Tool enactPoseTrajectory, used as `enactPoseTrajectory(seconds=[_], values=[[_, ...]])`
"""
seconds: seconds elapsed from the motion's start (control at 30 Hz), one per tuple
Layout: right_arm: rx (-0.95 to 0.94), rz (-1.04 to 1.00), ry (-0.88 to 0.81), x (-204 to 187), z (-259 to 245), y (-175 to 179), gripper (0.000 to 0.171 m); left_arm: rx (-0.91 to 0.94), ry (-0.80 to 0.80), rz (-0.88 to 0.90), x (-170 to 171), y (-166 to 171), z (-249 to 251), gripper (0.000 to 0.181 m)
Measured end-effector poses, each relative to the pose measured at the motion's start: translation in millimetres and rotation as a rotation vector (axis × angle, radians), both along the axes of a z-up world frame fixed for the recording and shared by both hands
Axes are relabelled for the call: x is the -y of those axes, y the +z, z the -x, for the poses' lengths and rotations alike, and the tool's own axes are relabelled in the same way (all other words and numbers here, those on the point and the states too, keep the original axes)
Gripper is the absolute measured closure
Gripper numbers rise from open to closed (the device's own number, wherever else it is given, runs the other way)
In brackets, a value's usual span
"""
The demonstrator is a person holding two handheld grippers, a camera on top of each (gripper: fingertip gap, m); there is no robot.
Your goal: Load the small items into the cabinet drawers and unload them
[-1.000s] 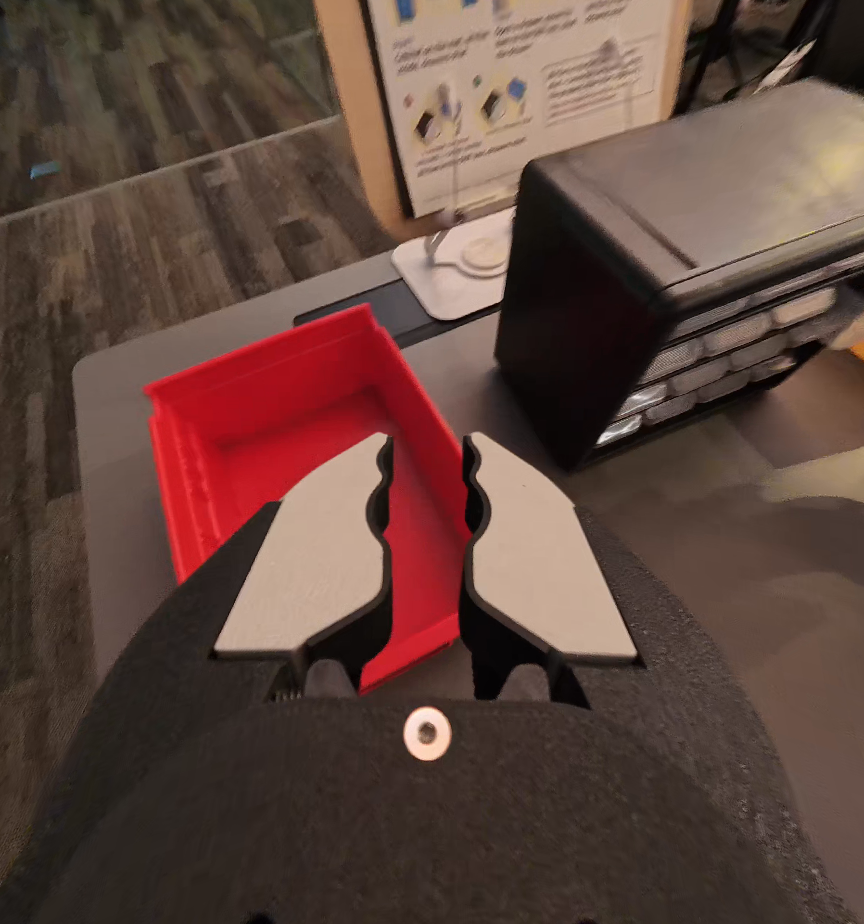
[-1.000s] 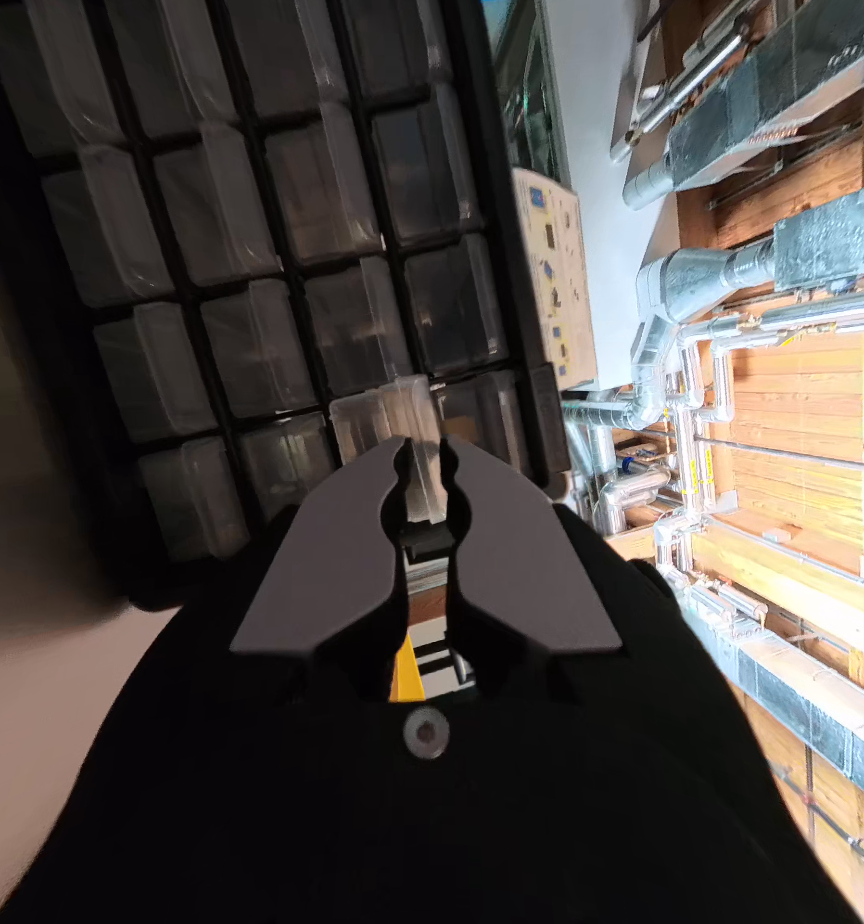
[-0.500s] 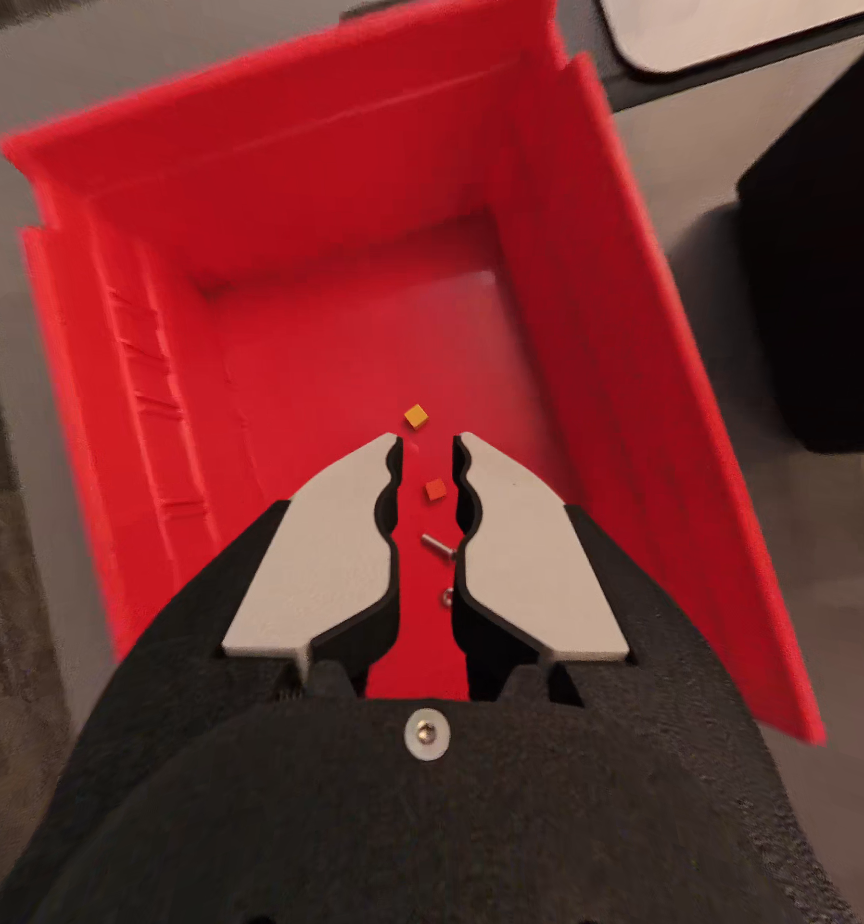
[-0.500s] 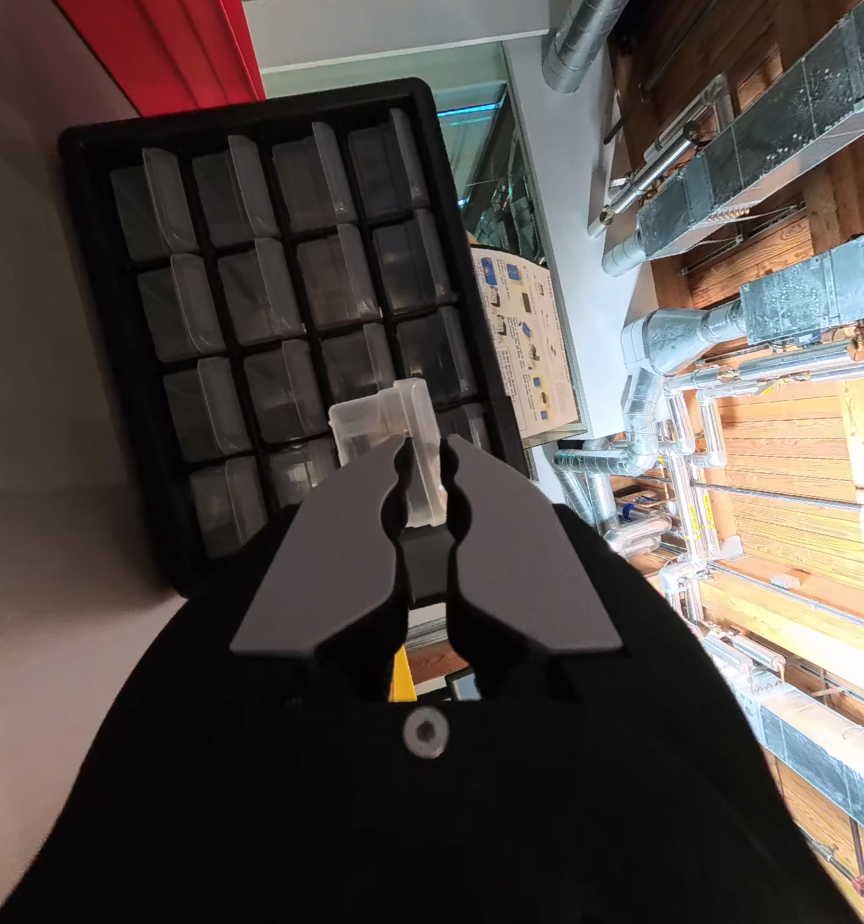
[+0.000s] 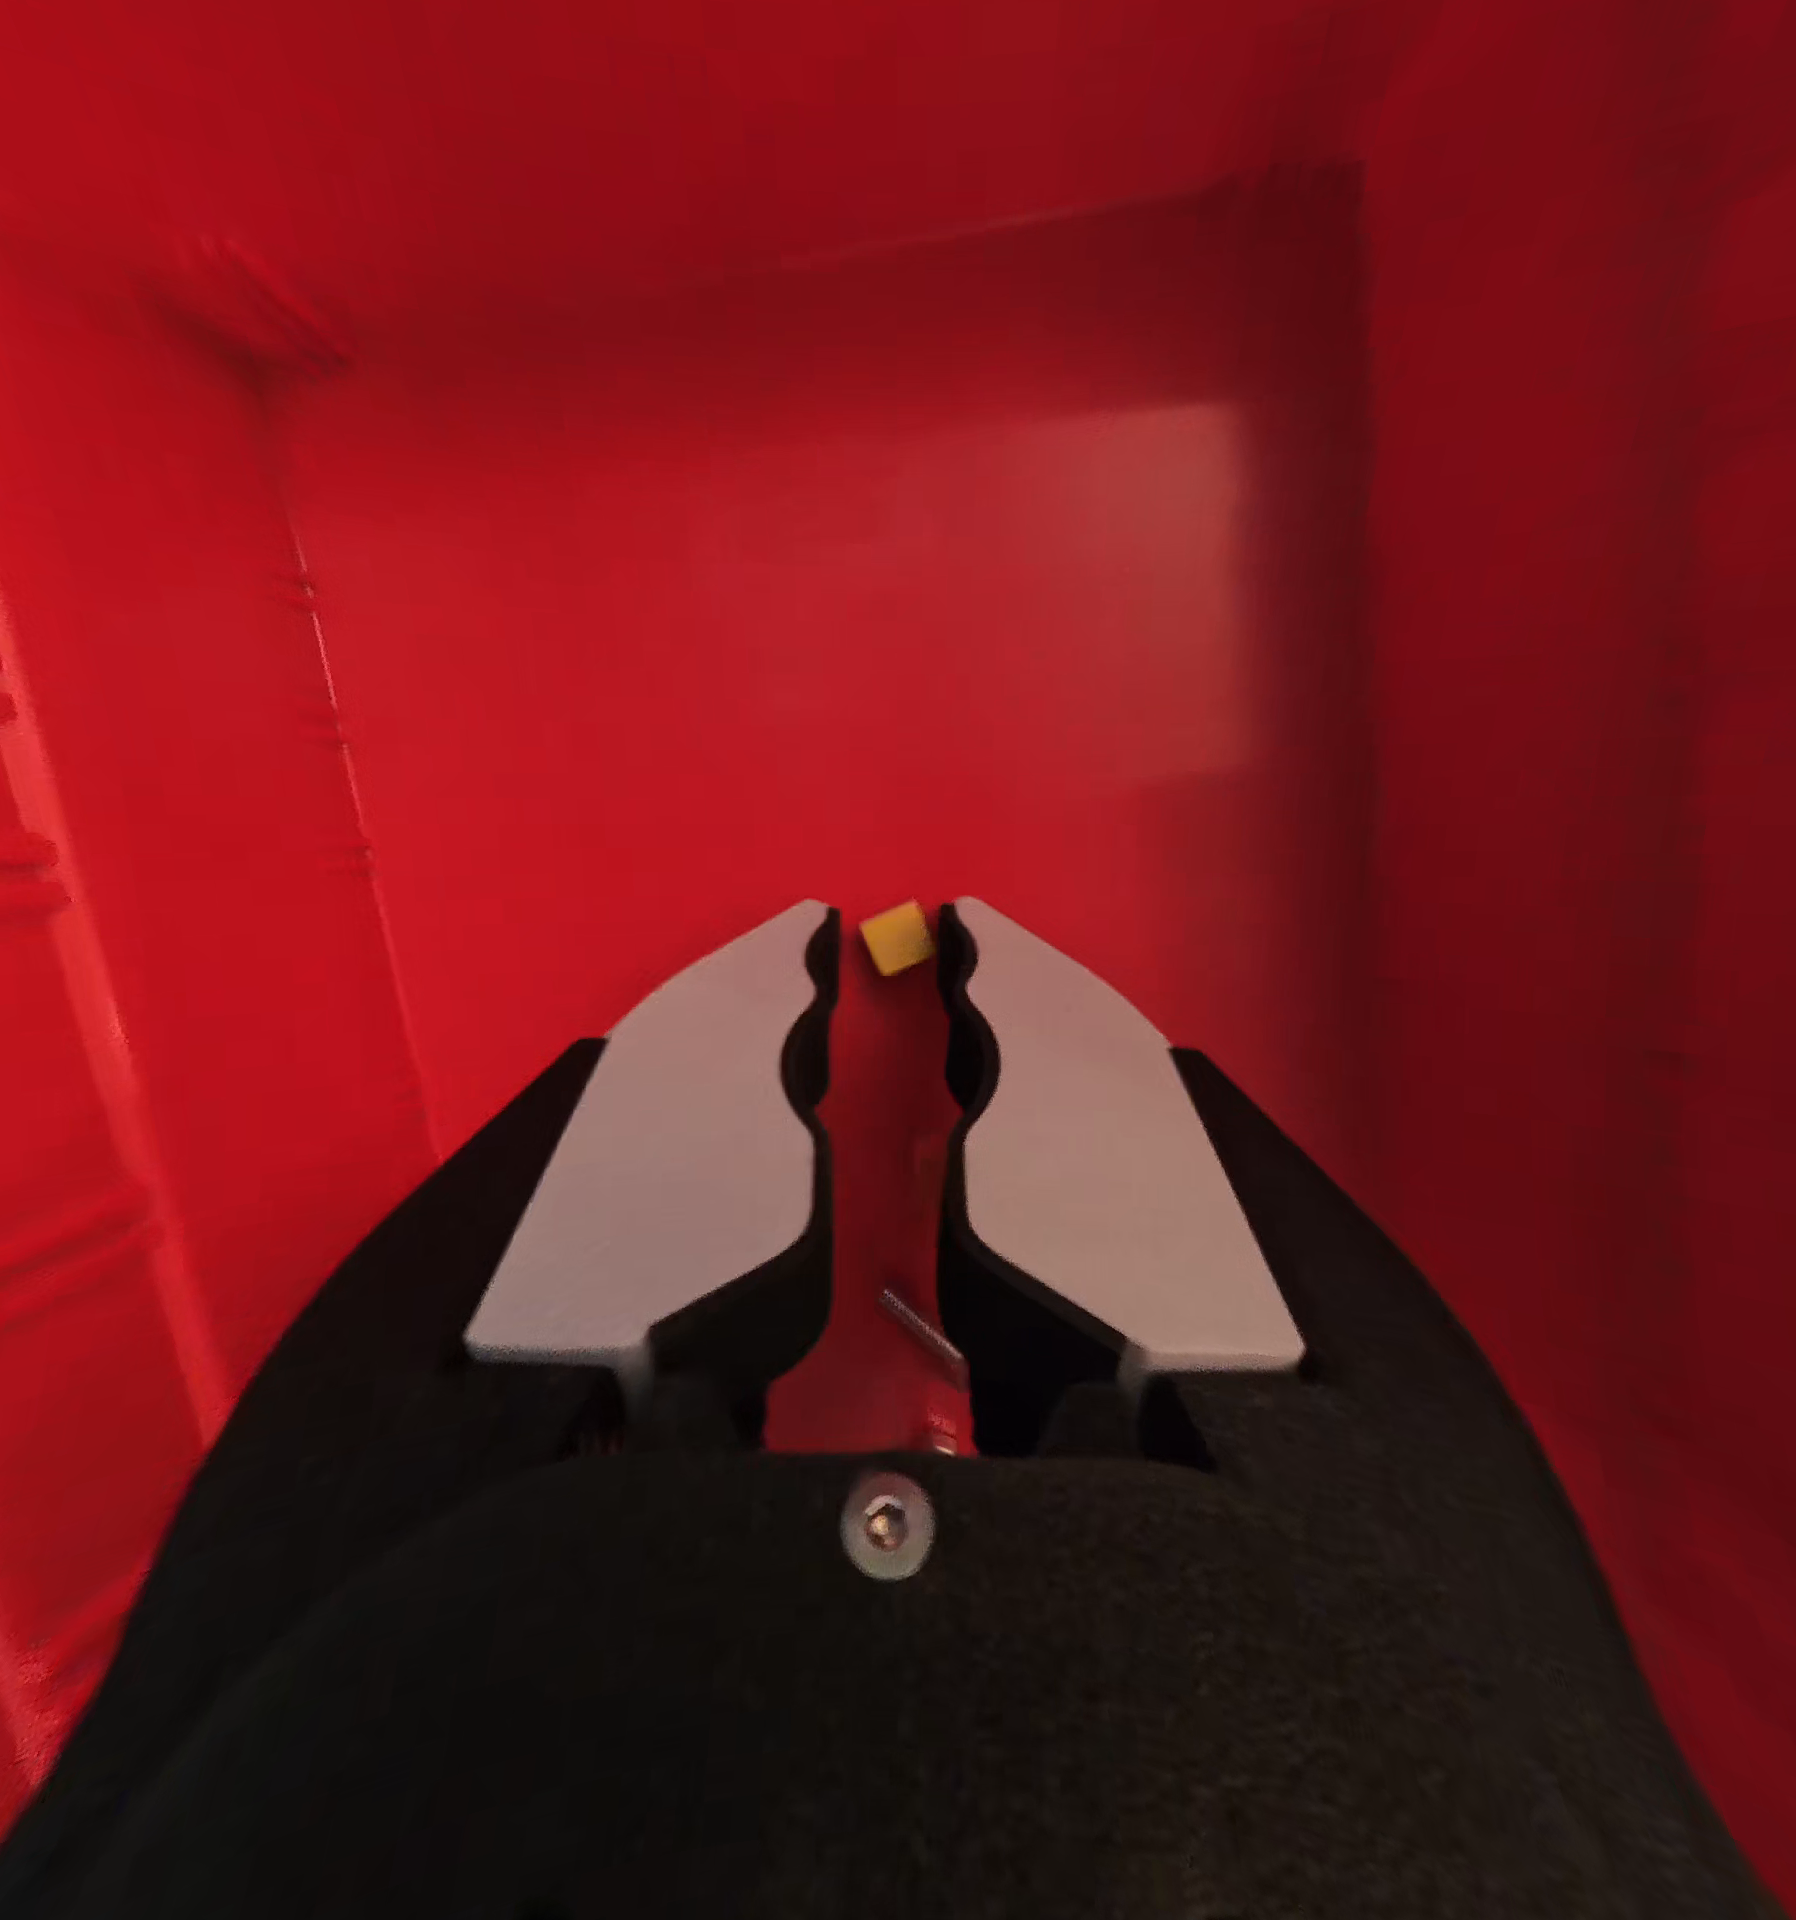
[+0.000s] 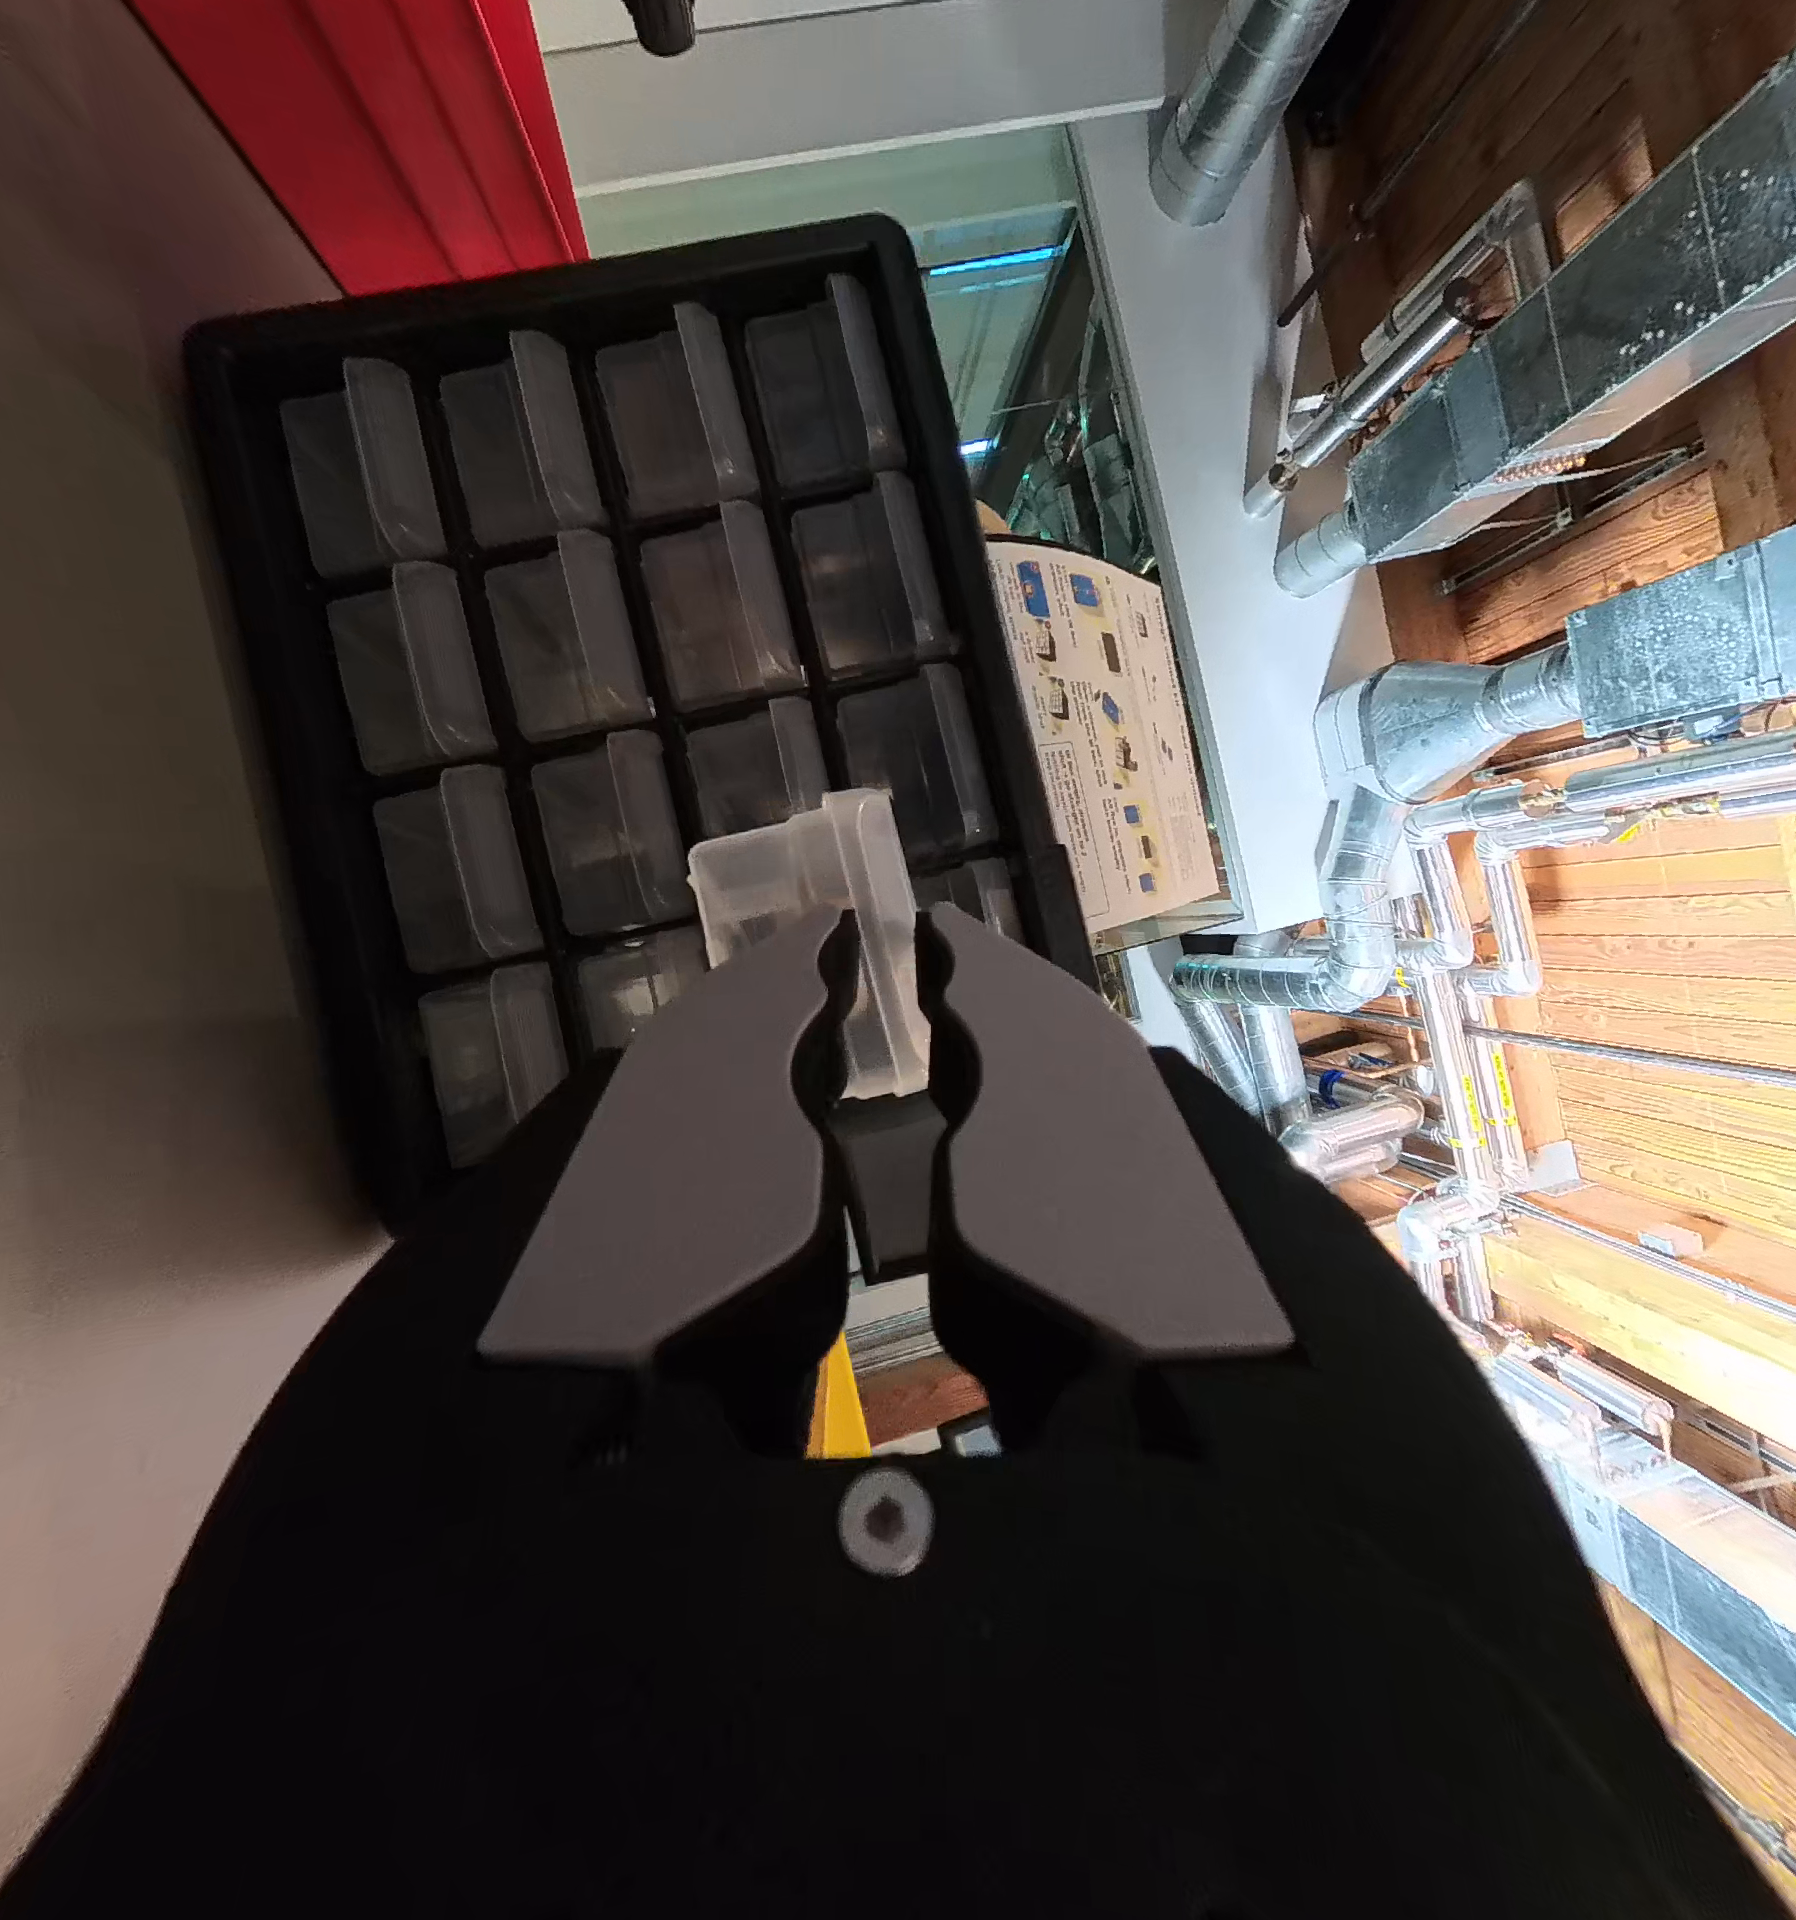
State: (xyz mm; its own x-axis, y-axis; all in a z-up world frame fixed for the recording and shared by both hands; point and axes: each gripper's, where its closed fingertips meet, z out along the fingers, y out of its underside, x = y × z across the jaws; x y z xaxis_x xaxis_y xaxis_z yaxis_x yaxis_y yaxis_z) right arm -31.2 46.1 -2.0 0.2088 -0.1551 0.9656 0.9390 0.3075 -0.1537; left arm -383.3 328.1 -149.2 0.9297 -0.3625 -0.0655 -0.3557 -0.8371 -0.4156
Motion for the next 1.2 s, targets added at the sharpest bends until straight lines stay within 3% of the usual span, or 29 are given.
enactPoseTrajectory(seconds=[0.2, 0.3, 0.37, 0.43, 0.53, 0.63, 0.73, 0.83, 0.97, 1.2], values=[[-0.011, 0.007, -0.011, 0.8, -2.7, -0.5, 0.16, 0.065, 0.001, 0.032, 8.6, 8.9, 5.6, 0.17], [-0.011, 0.005, -0.008, 1.2, -1.4, -0.6, 0.16, 0.206, -0.002, -0.018, 15.3, 45.8, 0.0, 0.17], [-0.009, 0.006, -0.006, 2.0, -0.6, -0.4, 0.16, 0.352, -0.059, -0.085, 27.3, 91.0, -17.1, 0.17], [-0.011, 0.012, -0.005, 3.3, -0.9, -0.3, 0.16, 0.499, -0.192, -0.177, 51.5, 146.5, -45.8, 0.17], [-0.026, 0.023, -0.009, 5.5, -3.9, -1.6, 0.16, 0.639, -0.521, -0.355, 113.3, 227.3, -106.0, 0.171], [-0.026, 0.025, -0.008, 5.7, -5.0, -2.7, 0.16, 0.723, -0.884, -0.434, 197.1, 272.0, -182.6, 0.17], [-0.018, 0.021, 0.002, 6.8, -3.7, -0.7, 0.16, 0.662, -1.151, -0.377, 257.4, 260.3, -267.5, 0.17], [-0.043, 0.026, 0.03, 10.0, -3.4, 2.3, 0.16, 0.439, -1.328, -0.247, 278.7, 214.5, -334.9, 0.17], [-0.053, 0.048, 0.047, 12.2, -3.6, -0.8, 0.159, 0.117, -1.441, -0.161, 269.2, 168.6, -374.9, 0.17], [-0.07, 0.071, 0.054, 10.9, -5.7, -1.2, 0.159, -0.252, -1.535, -0.022, 257.3, 128.1, -382.6, 0.17]])
